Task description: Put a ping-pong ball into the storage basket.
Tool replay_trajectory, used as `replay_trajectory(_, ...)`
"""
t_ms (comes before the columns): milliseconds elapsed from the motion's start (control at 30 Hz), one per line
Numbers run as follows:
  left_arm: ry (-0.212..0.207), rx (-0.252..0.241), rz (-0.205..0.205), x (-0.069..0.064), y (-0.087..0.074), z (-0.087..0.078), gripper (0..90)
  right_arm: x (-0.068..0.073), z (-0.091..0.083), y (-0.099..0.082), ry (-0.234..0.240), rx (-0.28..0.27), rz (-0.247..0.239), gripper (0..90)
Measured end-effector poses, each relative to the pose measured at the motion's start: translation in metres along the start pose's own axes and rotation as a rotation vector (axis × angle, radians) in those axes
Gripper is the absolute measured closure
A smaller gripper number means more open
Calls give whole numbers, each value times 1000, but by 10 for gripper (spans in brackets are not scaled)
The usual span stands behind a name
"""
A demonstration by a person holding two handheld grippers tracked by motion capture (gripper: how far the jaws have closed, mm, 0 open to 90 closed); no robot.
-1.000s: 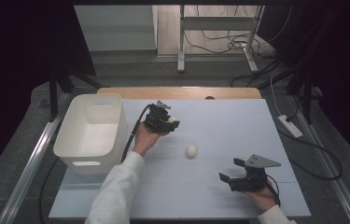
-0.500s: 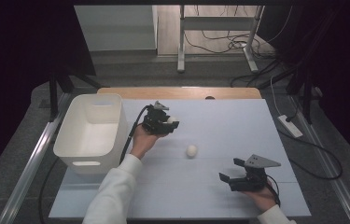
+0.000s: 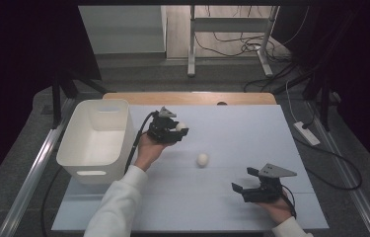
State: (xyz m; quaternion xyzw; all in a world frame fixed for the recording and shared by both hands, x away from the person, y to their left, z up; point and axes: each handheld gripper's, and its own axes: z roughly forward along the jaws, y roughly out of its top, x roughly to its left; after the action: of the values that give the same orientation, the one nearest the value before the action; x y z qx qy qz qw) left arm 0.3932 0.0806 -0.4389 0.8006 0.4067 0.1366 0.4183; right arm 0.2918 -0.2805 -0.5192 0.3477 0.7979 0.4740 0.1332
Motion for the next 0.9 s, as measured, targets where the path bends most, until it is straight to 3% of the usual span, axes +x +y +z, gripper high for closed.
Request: replay_trajectory(900, -32, -81, -29, -2, -9, -25, 508, 0, 0, 0, -3, 0, -4, 103)
